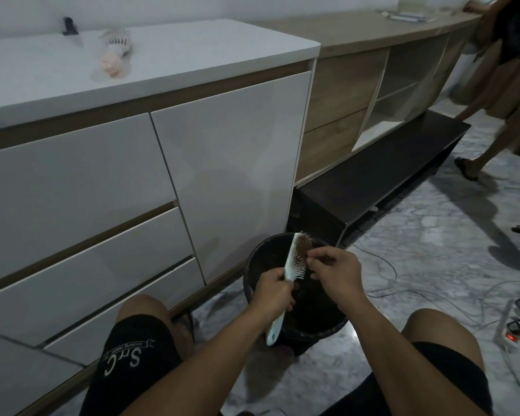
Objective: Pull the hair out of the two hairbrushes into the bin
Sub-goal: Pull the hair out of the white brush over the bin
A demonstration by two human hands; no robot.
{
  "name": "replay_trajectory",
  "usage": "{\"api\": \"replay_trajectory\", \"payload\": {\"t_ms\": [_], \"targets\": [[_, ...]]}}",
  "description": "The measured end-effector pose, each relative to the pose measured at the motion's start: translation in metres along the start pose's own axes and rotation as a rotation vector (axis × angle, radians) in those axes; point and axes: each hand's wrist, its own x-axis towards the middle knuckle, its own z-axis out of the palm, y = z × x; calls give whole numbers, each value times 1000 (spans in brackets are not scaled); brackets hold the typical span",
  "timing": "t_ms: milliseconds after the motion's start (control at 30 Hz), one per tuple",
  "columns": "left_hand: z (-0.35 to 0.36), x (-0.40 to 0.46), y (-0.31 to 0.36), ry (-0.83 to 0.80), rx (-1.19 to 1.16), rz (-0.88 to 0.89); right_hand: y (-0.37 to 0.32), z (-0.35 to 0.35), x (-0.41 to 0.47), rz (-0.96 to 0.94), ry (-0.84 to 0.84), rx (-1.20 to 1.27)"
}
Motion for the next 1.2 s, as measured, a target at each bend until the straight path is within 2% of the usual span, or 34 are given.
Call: {"api": "replay_trajectory", "payload": {"t_ms": [200,400,667,733,900,1067,1200], "targets": [[-3,1,-4,2,4,-11,4,-2,5,7,172,32],[-1,1,-6,-28,62,32,5,0,2,-43,-31,-89],[-1,2,-6,-48,-45,-24,2,-4,4,17,214,31],[0,1,-4,-54,-87,-30,4,-3,4,17,184,17],[-3,3,-5,-49,-80,10,6,0,1,22,-33,-25],[-5,4,-5,3,-26,50,0,1,-3,-27,1,-77],[-3,5,-9,31,51,132,4,4,-2,42,6,8]]}}
